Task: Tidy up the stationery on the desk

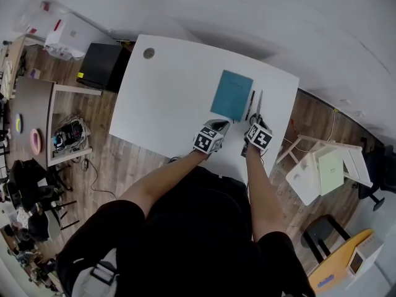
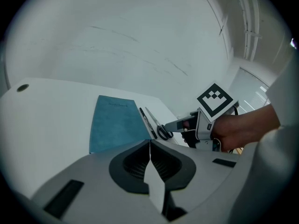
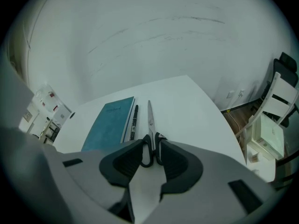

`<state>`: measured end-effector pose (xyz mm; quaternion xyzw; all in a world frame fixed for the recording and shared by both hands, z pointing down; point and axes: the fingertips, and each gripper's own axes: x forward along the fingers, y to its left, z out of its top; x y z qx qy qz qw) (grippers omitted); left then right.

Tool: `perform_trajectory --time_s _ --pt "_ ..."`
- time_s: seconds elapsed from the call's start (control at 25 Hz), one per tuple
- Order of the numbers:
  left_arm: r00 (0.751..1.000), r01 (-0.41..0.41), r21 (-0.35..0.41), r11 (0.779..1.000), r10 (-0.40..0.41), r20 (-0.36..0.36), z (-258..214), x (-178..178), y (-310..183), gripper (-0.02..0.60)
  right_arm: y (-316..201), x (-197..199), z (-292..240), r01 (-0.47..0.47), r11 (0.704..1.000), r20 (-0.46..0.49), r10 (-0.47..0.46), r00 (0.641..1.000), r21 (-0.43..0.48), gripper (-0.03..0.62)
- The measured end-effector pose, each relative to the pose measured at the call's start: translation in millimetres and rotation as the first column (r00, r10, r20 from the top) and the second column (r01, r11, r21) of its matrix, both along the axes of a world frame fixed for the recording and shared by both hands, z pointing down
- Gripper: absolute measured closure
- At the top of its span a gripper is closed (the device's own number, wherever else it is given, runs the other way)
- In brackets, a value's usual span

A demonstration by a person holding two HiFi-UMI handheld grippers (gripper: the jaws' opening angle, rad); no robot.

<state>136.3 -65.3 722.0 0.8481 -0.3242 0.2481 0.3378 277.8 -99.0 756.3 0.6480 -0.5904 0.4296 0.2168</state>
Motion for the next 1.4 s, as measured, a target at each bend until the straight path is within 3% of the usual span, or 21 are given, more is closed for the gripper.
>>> perform_trajectory --time_s 0.28,0.4,0.48,0.56,0.68,0.76,0.92,1.0,1.08,1.16,1.2,1.32,1.4 --pt "0.995 0.036 0.007 0.999 -0.035 -0.093 -30.4 -28.9 11.8 0.566 30.7 -17.1 -36.0 -0.035 0.998 0.004 0.035 0.999 0.053 0.477" --pt "0.983 0.062 -0.014 0.998 -0.063 -0.170 -57.9 -53.9 19.9 0.566 41.9 -30.9 -83.7 -0.089 0.984 0.014 0.088 0.996 0.154 0.479" --pt "0.984 0.041 0.010 0.999 -0.038 -0.176 -75.5 -75.2 27.3 0.566 53.1 -47.7 -114.5 -0.107 0.970 0.030 0.102 0.994 0.217 0.482" --pt "0.985 0.009 0.022 1.000 -0.005 -0.175 -87.2 -96.8 36.9 0.566 66.4 -72.8 -138.9 -0.093 0.959 0.040 0.086 0.996 0.268 0.524" --pt "0.982 -0.039 0.025 0.999 0.043 -0.184 -97.7 -124.6 53.1 0.566 86.9 -128.9 -161.4 0.007 0.941 0.047 -0.024 0.999 0.338 0.548" --pt "0.978 -0.065 0.057 0.996 0.075 -0.195 -106.0 -138.7 61.7 0.566 101.9 -169.4 -168.4 0.057 0.930 0.059 -0.084 0.995 0.362 0.553" --pt "0.973 -0.105 0.147 0.984 0.132 -0.190 -127.5 -164.6 83.9 0.566 135.2 -235.8 -178.8 0.065 0.929 0.064 -0.095 0.993 0.364 0.554" --pt "0.973 -0.095 0.182 0.979 0.130 -0.192 -142.1 -173.1 98.6 0.566 152.9 -252.5 -186.3 0.080 0.931 0.014 -0.090 0.996 0.356 0.554" --pt "0.973 -0.117 0.263 0.958 0.164 -0.164 -163.6 -171.4 120.2 0.566 171.7 -259.2 -197.1 0.096 0.926 -0.031 -0.091 0.995 0.365 0.553" --pt "0.971 -0.146 0.362 0.921 0.203 -0.127 -188.0 -164.8 150.9 0.566 193.5 -261.8 -211.0 0.109 0.911 -0.047 -0.098 0.994 0.397 0.553" --pt "0.971 -0.134 0.379 0.916 0.198 -0.133 -196.7 -163.2 166.4 0.566 205.2 -262.1 -218.5 0.114 0.901 -0.046 -0.105 0.993 0.419 0.553" --pt "0.977 -0.047 0.355 0.934 0.117 -0.179 -204.9 -163.4 204.0 0.568 244.5 -256.3 -244.4 0.122 0.856 -0.016 -0.132 0.991 0.503 0.554" --pt "0.977 0.011 0.358 0.934 0.067 -0.202 -210.7 -161.6 230.9 0.568 277.8 -247.4 -264.4 0.142 0.813 -0.019 -0.159 0.987 0.565 0.554"
